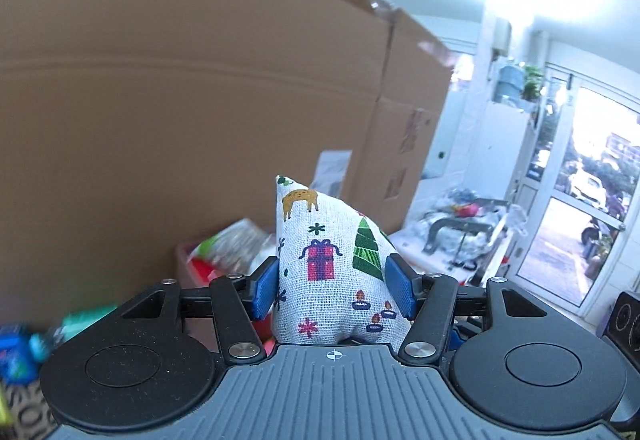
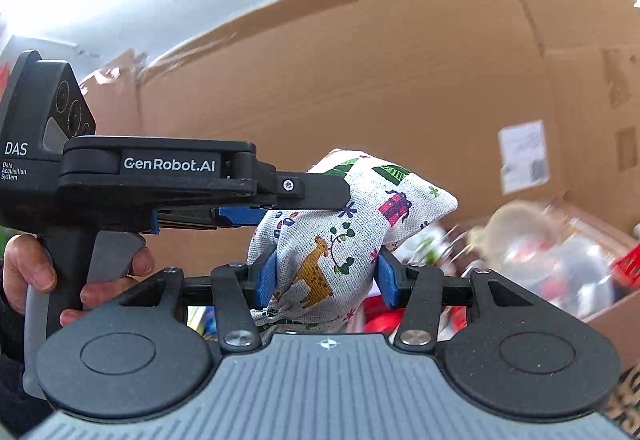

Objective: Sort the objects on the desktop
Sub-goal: 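Lift the cloth bag with both tools and carry it toward the pink box, then lower the cloth bag into the pink box with both tools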

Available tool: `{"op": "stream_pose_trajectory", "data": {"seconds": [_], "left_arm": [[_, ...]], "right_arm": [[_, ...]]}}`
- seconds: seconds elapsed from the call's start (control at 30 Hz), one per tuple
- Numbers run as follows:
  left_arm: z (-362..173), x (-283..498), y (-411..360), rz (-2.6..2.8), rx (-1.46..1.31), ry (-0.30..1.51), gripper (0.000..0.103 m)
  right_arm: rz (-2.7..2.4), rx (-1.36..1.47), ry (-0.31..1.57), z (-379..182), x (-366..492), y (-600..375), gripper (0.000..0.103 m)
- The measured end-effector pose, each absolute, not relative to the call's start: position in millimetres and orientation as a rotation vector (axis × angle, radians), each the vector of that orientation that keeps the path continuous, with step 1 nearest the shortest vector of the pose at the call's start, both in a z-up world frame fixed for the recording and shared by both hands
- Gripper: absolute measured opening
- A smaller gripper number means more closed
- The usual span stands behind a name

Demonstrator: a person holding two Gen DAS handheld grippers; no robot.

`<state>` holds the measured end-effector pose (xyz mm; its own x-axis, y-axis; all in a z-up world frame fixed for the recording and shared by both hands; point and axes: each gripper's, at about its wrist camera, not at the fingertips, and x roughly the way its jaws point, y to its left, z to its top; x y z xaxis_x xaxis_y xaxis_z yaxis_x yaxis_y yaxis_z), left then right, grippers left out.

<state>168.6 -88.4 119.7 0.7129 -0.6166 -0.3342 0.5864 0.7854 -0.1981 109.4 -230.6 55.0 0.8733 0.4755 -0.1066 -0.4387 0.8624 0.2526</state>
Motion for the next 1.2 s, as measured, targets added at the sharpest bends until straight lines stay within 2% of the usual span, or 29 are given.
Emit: {"op": "stream_pose_trajectory", "data": {"seconds": [0.2, 0.3, 0.33, 0.4, 0.57, 0.63, 0.73, 0.77, 0.83, 1.2], "left_arm": [[117, 198, -116, -0.688, -0.082, 0.393, 0.064], [93, 213, -124, -0.693, -0.096, 0.452, 0.069], [83, 217, -126, -0.695, -0.093, 0.482, 0.074], [63, 225, -129, -0.698, -0.080, 0.559, 0.076], [45, 222, -120, -0.716, -0.049, 0.594, 0.080], [46, 218, -113, -0.696, -0.041, 0.573, 0.080], [54, 214, -101, -0.696, -0.075, 0.564, 0.080], [58, 209, -96, -0.700, -0.083, 0.560, 0.080], [59, 198, -86, -0.704, -0.081, 0.553, 0.080], [6, 150, -68, -0.638, -0.016, 0.632, 0.084]], "right_arm": [[0.406, 0.208, 0.144, 55, 135, -241, 0.055], [0.380, 0.188, 0.188, 39, 150, -245, 0.056], [0.373, 0.194, 0.213, 32, 154, -247, 0.056], [0.351, 0.198, 0.262, 18, 158, -250, 0.057], [0.312, 0.172, 0.277, -2, 142, -257, 0.066], [0.285, 0.167, 0.255, -1, 135, -261, 0.065], [0.253, 0.162, 0.223, 4, 130, -266, 0.062], [0.249, 0.156, 0.217, 7, 131, -267, 0.054], [0.252, 0.134, 0.211, 12, 131, -264, 0.048], [0.312, 0.131, 0.230, 13, 132, -246, 0.047]]}}
